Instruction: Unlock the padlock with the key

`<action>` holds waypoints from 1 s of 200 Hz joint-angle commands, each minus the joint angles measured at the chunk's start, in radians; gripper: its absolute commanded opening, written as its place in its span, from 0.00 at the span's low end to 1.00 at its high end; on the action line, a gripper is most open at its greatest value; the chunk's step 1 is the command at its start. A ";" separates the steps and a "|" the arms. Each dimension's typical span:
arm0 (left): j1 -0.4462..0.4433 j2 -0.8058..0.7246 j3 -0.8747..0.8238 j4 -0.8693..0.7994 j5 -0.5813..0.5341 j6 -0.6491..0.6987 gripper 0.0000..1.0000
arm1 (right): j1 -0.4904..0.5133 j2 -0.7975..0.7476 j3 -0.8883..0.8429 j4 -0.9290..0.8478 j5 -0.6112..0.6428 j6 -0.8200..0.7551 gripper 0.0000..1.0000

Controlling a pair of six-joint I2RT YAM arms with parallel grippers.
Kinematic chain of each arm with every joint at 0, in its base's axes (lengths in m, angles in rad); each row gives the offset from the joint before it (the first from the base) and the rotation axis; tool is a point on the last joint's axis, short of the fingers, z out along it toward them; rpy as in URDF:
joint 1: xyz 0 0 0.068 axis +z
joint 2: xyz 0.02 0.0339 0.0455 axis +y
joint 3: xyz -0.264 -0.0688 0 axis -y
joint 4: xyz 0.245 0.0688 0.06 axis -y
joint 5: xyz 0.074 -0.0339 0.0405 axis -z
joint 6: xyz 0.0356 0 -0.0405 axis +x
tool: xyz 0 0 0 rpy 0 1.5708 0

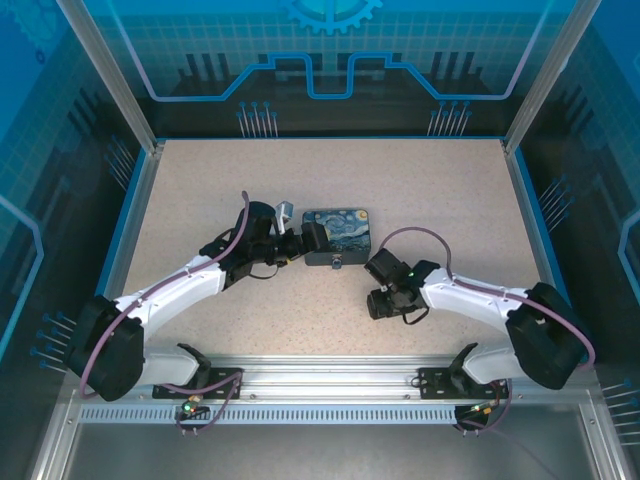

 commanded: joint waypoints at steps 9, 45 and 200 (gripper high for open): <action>-0.008 0.003 0.005 0.013 -0.005 -0.014 0.99 | -0.005 0.049 0.042 -0.027 -0.009 -0.041 0.51; -0.008 -0.002 0.006 0.011 -0.007 -0.013 0.99 | -0.006 0.105 0.065 -0.023 0.006 -0.052 0.49; -0.009 0.001 0.012 0.007 -0.006 -0.014 0.99 | -0.006 0.066 0.028 -0.033 -0.030 -0.040 0.37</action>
